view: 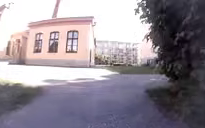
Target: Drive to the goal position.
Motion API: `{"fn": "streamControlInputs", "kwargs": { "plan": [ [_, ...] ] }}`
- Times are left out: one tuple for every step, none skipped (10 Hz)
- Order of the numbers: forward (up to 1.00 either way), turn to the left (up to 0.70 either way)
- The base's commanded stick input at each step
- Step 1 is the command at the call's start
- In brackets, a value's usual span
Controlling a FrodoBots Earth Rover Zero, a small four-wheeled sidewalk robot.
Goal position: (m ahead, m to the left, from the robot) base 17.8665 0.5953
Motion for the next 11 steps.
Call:
{"fn": "streamControlInputs", "kwargs": {
  "plan": [
    [0.6, 0.0],
    [0.6, 0.0],
    [0.6, 0.0],
    [0.6, 0.0],
    [0.6, 0.0],
    [0.6, 0.0],
    [0.6, 0.0],
    [0.6, 0.0],
    [0.6, 0.0],
    [0.6, 0.0],
    [0.6, 0.0]
  ]
}}
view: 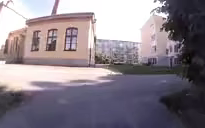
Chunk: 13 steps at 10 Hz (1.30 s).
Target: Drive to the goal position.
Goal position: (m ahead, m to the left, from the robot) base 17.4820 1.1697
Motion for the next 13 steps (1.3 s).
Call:
{"fn": "streamControlInputs", "kwargs": {
  "plan": [
    [0.6, 0.0],
    [0.6, 0.0],
    [0.6, 0.0],
    [0.6, 0.0],
    [0.6, 0.0],
    [0.6, 0.0],
    [0.6, 0.0],
    [0.6, 0.0],
    [0.6, 0.0],
    [0.6, 0.0],
    [0.6, 0.0],
    [0.6, 0.0],
    [0.6, 0.0]
  ]
}}
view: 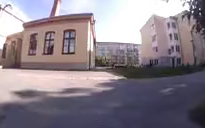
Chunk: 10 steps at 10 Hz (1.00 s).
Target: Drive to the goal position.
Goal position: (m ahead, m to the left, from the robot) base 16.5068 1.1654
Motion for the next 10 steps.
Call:
{"fn": "streamControlInputs", "kwargs": {
  "plan": [
    [0.6, 0.0],
    [0.6, 0.0],
    [0.6, 0.0],
    [0.6, 0.0],
    [0.6, 0.0],
    [0.6, 0.0],
    [0.6, 0.0],
    [0.6, 0.0],
    [0.6, 0.0],
    [0.6, 0.0]
  ]
}}
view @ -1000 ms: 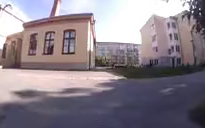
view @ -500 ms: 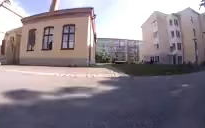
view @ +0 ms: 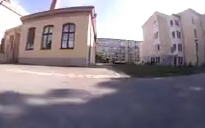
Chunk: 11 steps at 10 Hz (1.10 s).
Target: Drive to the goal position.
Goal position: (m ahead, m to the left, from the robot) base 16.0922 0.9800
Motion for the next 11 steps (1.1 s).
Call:
{"fn": "streamControlInputs", "kwargs": {
  "plan": [
    [0.6, 0.0],
    [0.6, 0.0],
    [0.6, 0.0],
    [0.6, 0.0],
    [0.6, 0.0],
    [0.6, 0.0],
    [0.6, 0.0],
    [0.6, 0.0],
    [0.6, 0.0],
    [0.6, 0.0],
    [0.6, 0.0]
  ]
}}
